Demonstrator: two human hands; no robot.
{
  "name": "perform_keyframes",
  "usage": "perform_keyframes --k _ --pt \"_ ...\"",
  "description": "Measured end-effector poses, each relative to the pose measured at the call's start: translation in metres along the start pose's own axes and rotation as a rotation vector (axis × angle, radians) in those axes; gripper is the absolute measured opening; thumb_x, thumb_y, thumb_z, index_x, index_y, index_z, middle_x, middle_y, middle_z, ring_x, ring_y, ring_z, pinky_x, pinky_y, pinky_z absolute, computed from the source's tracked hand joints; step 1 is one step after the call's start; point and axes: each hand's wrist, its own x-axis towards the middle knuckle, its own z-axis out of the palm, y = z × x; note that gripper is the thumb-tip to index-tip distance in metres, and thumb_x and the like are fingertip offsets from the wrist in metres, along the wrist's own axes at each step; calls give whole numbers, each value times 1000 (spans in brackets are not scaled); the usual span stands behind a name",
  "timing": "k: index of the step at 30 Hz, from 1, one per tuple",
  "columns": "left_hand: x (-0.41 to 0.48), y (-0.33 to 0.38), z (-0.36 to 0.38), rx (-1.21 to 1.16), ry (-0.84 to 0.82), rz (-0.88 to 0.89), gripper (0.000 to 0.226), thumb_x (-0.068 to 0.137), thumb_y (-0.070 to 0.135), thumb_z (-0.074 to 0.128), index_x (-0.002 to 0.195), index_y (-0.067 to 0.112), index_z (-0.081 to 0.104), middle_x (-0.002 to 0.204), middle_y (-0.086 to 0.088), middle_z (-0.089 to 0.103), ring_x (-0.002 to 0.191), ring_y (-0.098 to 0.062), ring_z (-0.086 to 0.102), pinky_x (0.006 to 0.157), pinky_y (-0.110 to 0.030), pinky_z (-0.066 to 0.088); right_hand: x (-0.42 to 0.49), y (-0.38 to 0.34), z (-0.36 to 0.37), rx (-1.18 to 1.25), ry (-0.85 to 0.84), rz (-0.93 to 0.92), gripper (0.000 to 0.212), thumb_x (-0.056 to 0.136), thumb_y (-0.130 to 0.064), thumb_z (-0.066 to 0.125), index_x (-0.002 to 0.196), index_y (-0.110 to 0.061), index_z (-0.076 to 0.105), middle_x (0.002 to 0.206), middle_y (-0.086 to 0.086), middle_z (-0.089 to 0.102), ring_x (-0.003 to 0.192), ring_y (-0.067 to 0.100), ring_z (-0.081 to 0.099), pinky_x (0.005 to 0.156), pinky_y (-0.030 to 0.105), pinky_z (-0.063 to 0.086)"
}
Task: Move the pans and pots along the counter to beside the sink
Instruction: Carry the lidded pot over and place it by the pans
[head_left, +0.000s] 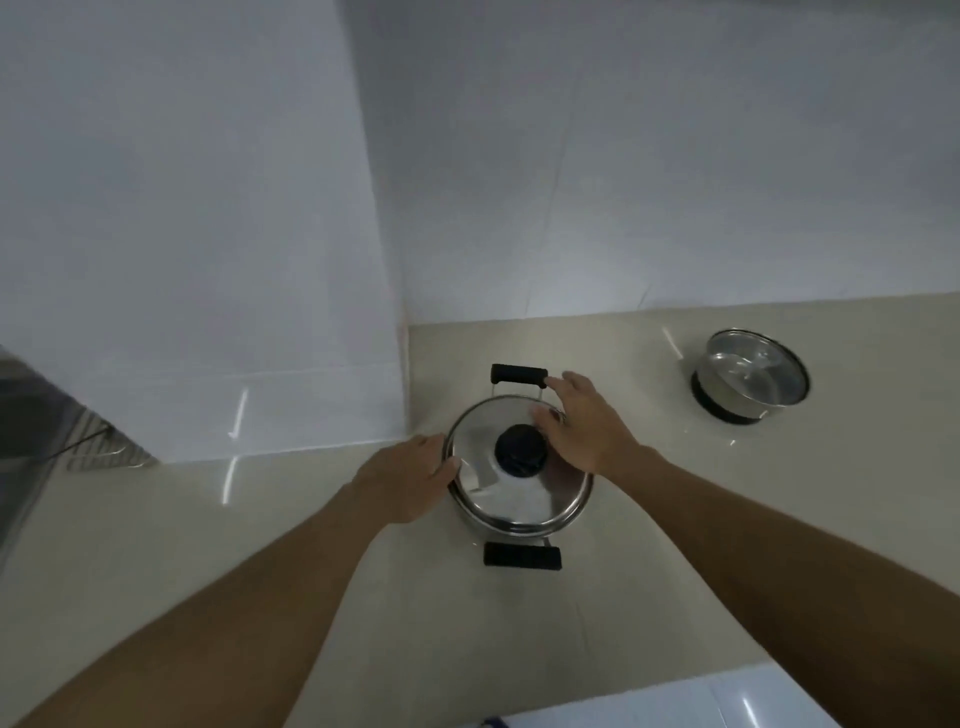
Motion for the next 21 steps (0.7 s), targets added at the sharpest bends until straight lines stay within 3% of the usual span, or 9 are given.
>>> perform_keyframes --k 5,9,15,21 --pt "-11 8 16 -184 17 -55 49 98 61 31 133 29 45 132 0 59 117 -23 57 100 -38 43 37 -2 8 12 -112 -151 62 105 -40 48 161 -22 27 171 1 13 155 24 21 123 38 22" --pt "-11 17 17 -174 35 -111 54 99 61 29 141 27 37 136 -2 58 118 -26 58 101 -41 43 43 0 8 -23 -94 -186 64 102 -40 52 159 -17 30 162 2 29 142 26 40 115 35 34" --pt "-10 32 19 -71 48 -225 52 103 54 21 129 15 43 126 -11 60 111 -31 58 99 -48 44 16 14 10 -84 -97 -10 75 99 -61 43 160 -28 16 148 11 29 129 36 46 105 46 44" --pt "-24 35 17 24 4 -222 54 101 55 22 132 16 44 128 -10 58 114 -31 57 95 -42 43 -32 17 19 -122 9 169 82 99 -67 37 161 -19 12 142 19 36 124 39 48 100 48 47"
